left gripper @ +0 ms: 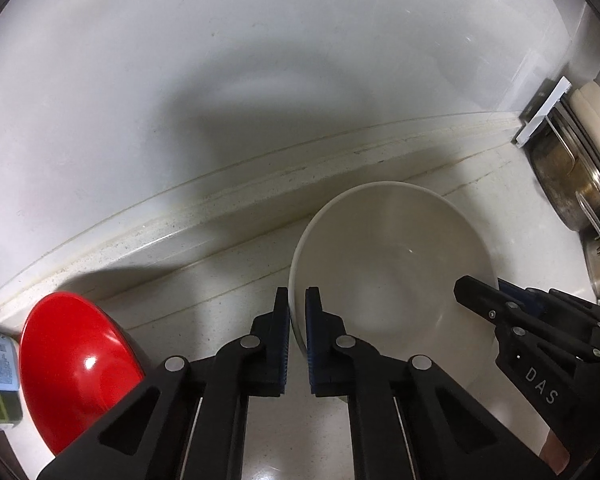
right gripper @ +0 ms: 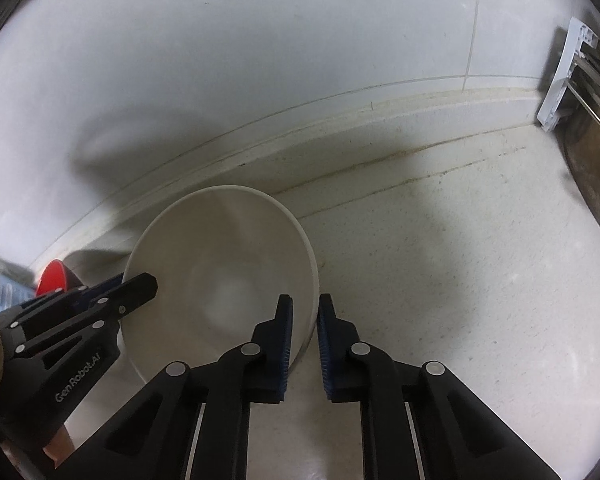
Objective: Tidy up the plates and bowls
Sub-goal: 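Close both tools on the white bowl rim, then lift the white bowl with both tools and carry it over the pink bowl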
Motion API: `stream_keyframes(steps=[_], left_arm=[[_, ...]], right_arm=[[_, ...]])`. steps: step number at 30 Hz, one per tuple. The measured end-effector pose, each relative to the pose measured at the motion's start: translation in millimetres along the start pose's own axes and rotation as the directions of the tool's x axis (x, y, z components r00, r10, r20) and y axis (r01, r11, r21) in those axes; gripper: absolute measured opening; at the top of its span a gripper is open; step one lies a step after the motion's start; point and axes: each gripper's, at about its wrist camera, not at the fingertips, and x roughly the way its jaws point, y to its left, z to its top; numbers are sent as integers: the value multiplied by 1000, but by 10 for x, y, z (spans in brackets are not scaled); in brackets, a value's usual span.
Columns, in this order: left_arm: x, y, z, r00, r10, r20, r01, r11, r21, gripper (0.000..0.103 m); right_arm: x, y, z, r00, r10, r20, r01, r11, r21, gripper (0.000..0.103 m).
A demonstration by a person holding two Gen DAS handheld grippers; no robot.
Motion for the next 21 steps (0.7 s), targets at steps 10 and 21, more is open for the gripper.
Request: stream_keyframes(steps=[10, 21], left_arm=[[-34, -54, 9, 1000, 5, 10, -5, 1000, -19, 9], [-485, -112, -198, 1000, -14, 26, 15, 1000, -20, 9]], right_arm=[[15, 36, 3, 1000, -12, 8, 12, 1000, -13, 13], [-396, 125, -102, 998, -25, 57, 27, 999, -33, 13]])
